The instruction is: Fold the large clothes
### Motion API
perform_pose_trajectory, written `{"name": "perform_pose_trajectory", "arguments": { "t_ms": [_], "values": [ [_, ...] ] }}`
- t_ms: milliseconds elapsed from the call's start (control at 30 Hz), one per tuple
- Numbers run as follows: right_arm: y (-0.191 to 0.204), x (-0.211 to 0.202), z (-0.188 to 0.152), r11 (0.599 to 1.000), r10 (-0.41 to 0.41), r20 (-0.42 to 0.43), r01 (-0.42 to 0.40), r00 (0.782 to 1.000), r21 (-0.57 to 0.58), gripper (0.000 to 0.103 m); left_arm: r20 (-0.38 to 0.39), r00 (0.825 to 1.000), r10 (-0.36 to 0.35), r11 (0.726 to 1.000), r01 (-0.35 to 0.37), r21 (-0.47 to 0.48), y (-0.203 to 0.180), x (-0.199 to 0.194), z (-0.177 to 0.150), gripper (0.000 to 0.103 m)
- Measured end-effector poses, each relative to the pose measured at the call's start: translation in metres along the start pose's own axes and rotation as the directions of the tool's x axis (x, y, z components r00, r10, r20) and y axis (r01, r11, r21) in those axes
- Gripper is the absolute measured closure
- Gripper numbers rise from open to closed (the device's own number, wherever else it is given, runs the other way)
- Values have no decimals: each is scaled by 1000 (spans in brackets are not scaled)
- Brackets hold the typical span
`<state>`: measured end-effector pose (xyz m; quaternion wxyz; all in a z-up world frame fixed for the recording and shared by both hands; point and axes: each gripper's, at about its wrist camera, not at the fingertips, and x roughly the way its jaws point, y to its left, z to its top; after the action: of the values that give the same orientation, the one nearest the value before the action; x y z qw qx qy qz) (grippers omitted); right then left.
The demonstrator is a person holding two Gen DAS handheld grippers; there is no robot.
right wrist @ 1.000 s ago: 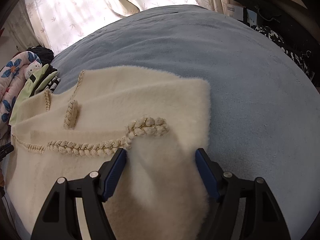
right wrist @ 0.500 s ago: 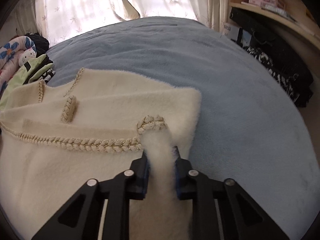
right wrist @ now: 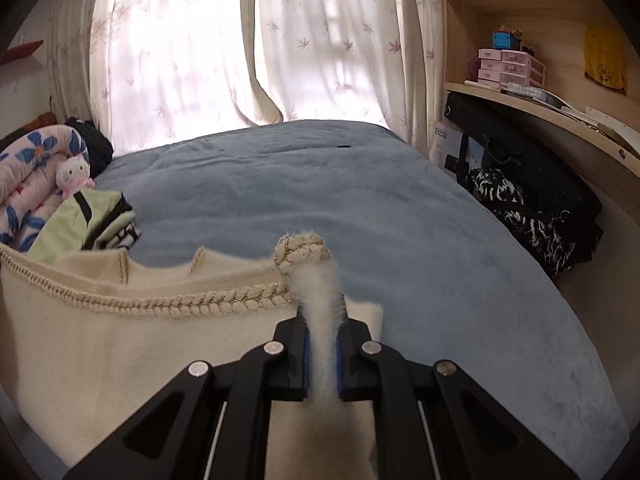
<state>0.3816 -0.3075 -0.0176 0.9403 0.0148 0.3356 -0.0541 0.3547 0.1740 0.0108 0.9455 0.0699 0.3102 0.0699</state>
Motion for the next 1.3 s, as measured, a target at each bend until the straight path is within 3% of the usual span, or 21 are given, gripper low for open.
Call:
{"name": "perform_pose_trajectory", "arguments": {
  "t_ms": [133, 300, 500, 633, 767, 800, 833, 933, 967, 1133, 1233, 1300],
  "values": [
    [3, 26, 22, 1000, -3, 22, 3, 1000, 31, 95, 4, 999, 38, 996, -37, -81, 7, 34, 12, 97],
    [22, 80, 35, 999, -48, -2, 48, 999, 20, 95, -26, 996, 90, 990, -93, -111, -1, 89, 15, 97],
    [37, 163, 24, 993, -115, -111, 118, 987, 17, 95, -50, 984, 171, 972, -177, -156, -10, 154, 0, 97],
    [37, 207, -2, 991, -126, -239, 133, 963, 13, 95, -58, 981, 187, 973, -193, -130, -19, 176, -20, 97],
    [28, 208, -1, 992, -103, -270, 119, 957, 45, 87, -59, 984, 168, 973, -175, -150, -15, 178, -21, 92],
    [25, 206, 0, 992, -92, -278, 113, 956, 60, 78, -59, 985, 165, 973, -172, -154, -14, 177, -20, 91],
    [21, 201, 2, 991, -81, -281, 107, 956, 78, 70, -63, 986, 157, 974, -166, -156, -12, 175, -19, 85],
    [8, 174, 9, 988, -43, -247, 78, 968, 133, 64, -87, 983, 161, 970, -174, -168, -2, 158, -14, 58],
    [5, 162, 9, 986, -14, -229, 51, 973, 159, 63, -80, 984, 158, 970, -170, -176, 0, 149, -13, 55],
    [13, 109, 3, 988, 46, -184, -17, 982, 155, 62, -1, 990, 142, 974, -140, -179, 1, 93, -14, 55],
    [53, 102, -4, 990, 115, -204, -95, 972, 106, 62, -3, 1000, 9, 980, -10, -199, -20, 77, -18, 55],
    [94, 107, -7, 988, 154, -213, -147, 965, 46, 62, -32, 998, -48, 980, 41, -193, -44, 78, -18, 55]
  ]
}}
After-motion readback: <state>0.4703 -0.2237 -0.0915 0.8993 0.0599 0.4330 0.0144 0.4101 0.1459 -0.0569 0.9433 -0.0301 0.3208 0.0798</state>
